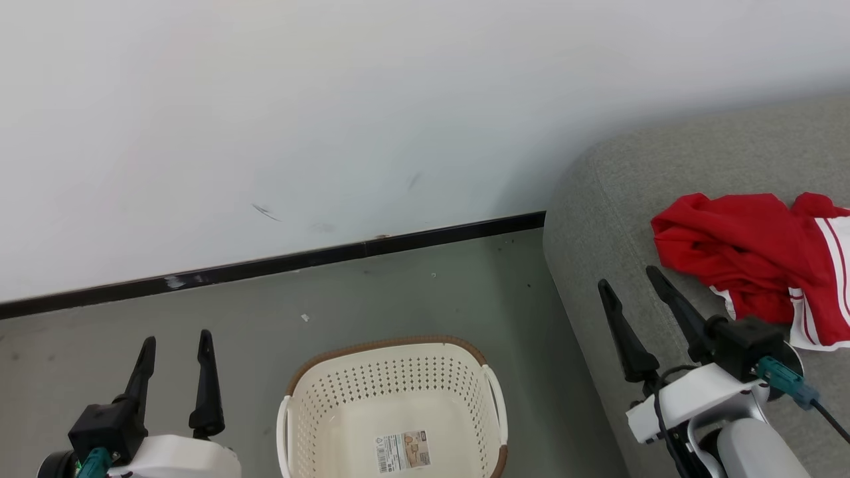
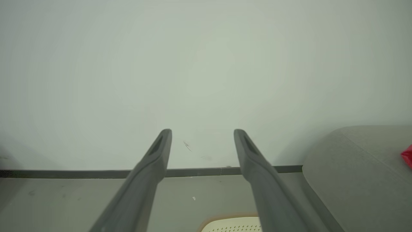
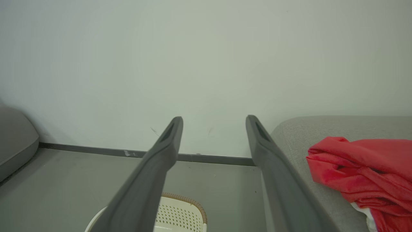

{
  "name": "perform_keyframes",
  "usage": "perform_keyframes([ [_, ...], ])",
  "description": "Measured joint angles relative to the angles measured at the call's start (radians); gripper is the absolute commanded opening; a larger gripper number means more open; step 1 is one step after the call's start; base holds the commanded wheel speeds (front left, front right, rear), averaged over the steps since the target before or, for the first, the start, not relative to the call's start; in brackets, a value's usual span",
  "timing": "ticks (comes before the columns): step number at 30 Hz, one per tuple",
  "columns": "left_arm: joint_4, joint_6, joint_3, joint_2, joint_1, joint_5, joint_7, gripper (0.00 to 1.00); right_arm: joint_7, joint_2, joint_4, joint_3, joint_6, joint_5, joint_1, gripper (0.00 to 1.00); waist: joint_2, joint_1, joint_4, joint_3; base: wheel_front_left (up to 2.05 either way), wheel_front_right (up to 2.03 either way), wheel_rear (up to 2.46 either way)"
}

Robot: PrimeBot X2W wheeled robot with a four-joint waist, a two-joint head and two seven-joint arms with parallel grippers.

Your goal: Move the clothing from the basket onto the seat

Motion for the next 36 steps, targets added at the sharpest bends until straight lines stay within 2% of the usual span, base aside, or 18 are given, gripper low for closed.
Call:
perform_keyframes([
  [8,-0.002,0.016,0.022,0.0,0.064,0.031,0.0,1.0,0.0,0.011,-0.022,-0.034,0.0,0.0,0.087,1.0,0.0,0.0,0.025,-0.035,0.0,0.0,0.0],
  [36,-0.014,0.01,0.023,-0.003,0.12,0.061,0.0,1.0,0.0,0.027,-0.105,-0.052,0.0,-0.013,0.211,1.0,0.0001,0.0,0.061,-0.082,0.0,0.0,0.0],
])
